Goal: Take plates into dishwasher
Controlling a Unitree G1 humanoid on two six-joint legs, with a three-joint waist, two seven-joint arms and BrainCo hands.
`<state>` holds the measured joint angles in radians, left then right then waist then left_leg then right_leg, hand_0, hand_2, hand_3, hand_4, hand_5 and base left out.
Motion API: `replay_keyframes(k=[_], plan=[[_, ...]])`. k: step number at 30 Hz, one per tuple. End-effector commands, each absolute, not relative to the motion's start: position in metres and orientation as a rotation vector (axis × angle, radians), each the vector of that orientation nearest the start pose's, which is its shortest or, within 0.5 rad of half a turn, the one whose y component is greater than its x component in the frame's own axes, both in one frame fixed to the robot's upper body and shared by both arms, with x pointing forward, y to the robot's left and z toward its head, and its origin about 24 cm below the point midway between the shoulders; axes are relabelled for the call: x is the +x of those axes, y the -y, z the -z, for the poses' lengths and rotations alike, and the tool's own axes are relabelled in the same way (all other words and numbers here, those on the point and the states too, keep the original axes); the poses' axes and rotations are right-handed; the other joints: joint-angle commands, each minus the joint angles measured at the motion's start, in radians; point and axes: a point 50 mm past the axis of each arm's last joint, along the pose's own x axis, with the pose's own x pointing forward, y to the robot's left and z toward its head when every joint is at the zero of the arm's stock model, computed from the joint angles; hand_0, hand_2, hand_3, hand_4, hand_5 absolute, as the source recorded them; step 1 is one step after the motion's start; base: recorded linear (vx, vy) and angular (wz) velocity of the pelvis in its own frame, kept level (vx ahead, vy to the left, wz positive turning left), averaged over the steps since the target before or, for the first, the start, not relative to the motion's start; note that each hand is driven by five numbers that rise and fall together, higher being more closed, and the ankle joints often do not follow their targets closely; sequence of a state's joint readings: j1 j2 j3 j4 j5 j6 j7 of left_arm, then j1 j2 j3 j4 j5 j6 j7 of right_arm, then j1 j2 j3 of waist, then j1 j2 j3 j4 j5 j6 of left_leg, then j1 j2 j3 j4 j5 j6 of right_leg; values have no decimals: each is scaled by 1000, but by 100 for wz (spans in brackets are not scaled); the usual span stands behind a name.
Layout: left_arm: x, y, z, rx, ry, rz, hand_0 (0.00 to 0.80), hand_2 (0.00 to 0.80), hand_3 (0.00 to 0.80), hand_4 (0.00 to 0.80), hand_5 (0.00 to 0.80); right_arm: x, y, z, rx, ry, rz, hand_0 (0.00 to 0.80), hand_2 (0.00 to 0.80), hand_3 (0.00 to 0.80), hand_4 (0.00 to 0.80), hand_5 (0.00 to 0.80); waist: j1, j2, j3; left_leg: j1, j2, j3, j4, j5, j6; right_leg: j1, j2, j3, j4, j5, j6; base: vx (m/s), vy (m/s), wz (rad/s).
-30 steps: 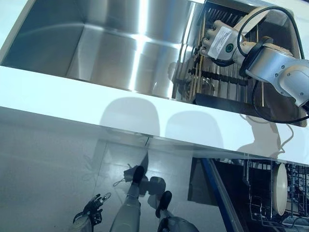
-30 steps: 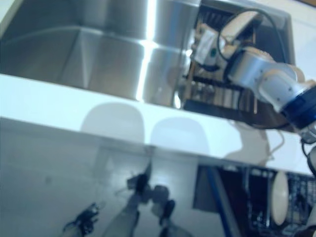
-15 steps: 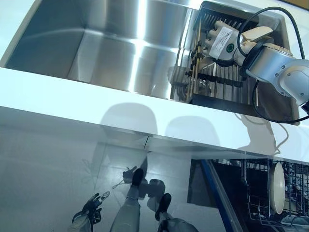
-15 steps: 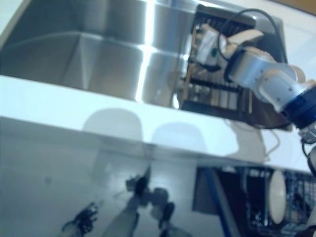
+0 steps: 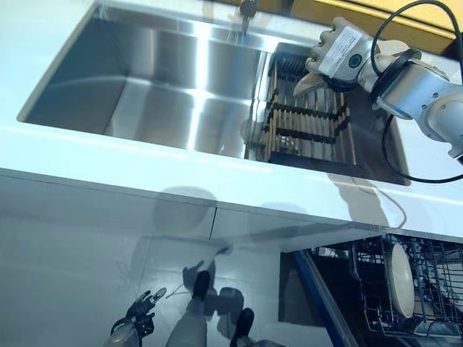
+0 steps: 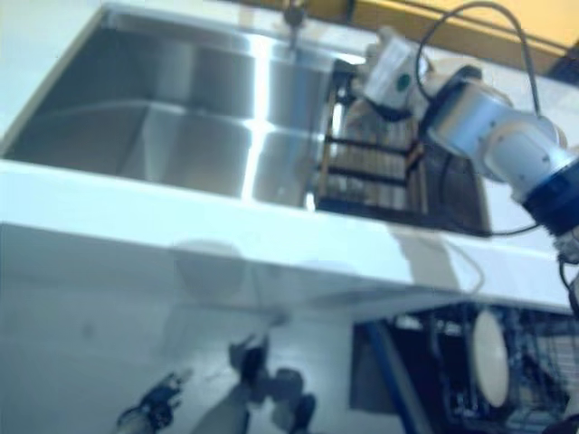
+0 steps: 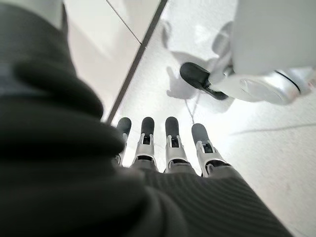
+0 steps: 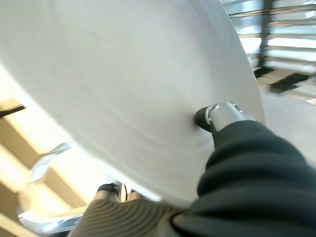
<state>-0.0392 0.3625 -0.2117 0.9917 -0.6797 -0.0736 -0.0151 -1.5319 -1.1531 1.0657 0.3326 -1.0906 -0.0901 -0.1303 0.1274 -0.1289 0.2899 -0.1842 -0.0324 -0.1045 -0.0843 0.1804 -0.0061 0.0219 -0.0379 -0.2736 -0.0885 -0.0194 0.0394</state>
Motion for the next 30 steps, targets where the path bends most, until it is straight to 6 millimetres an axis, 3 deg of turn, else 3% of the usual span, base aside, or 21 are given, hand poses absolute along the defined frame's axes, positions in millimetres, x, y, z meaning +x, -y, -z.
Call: replay_keyframes(k=[1, 8, 10, 12, 13, 14, 17, 20, 30], plan=[[127, -260, 136, -128, -939, -312, 0, 0, 0, 0, 0, 326, 201, -413, -2439, 820, 582, 800, 800, 800, 800, 800, -25, -24, -133, 128, -49, 56, -3, -186, 40, -32, 26, 29, 1, 27, 25, 47, -35, -26], [118, -257, 141, -102, -977, -276, 0, 0, 0, 0, 0, 317, 226, -427, -2278, 720, 698, 800, 800, 800, 800, 800, -44, -20, -188, 171, -43, 76, -3, -204, 42, 0, 31, 60, 1, 21, 29, 31, -22, -18], [115, -256, 142, -93, -997, -264, 0, 0, 0, 0, 0, 314, 245, -430, -2161, 654, 720, 800, 800, 800, 800, 800, -58, -16, -212, 188, -38, 95, -3, -210, 42, 11, 33, 76, 1, 21, 31, 40, -19, -23], [114, -256, 143, -90, -1000, -259, 0, 0, 0, 0, 0, 314, 249, -429, -2146, 637, 721, 800, 800, 800, 800, 800, -59, -15, -216, 191, -37, 100, -3, -212, 42, 13, 34, 81, 1, 21, 31, 11, -14, -20], [114, -255, 143, -88, -1005, -248, 0, 0, 0, 0, 0, 313, 266, -429, -1992, 549, 722, 800, 800, 800, 800, 800, -70, -10, -228, 202, -34, 113, -3, -218, 43, 19, 36, 92, 1, 20, 32, 5, -15, -26], [114, -256, 143, -88, -1005, -248, 0, 0, 0, 0, 0, 313, 266, -429, -1992, 548, 722, 800, 800, 800, 800, 800, -69, -10, -227, 202, -34, 113, -3, -218, 43, 19, 36, 93, 1, 20, 32, 6, -21, -24], [114, -255, 144, -98, -1018, -236, 0, 0, 0, 0, 0, 315, 299, -413, -1825, 380, 685, 800, 800, 800, 800, 800, -88, 2, -250, 222, -28, 135, -3, -226, 42, 30, 40, 116, 1, 21, 32, 8, -23, -23], [112, -256, 144, -94, -1027, -226, 0, 0, 0, 0, 0, 312, 321, -404, -1771, 298, 675, 800, 800, 800, 800, 800, -104, 2, -263, 233, -23, 157, -3, -231, 41, 33, 44, 134, 1, 24, 31, 6, -42, -22], [106, -257, 147, -98, -1054, -214, 0, 0, 0, 0, 0, 292, 367, -374, -1591, 187, 642, 800, 800, 800, 800, 800, -169, 16, -286, 251, -9, 225, -3, -242, 37, 33, 56, 186, 1, 33, 33, 4, -35, -21]])
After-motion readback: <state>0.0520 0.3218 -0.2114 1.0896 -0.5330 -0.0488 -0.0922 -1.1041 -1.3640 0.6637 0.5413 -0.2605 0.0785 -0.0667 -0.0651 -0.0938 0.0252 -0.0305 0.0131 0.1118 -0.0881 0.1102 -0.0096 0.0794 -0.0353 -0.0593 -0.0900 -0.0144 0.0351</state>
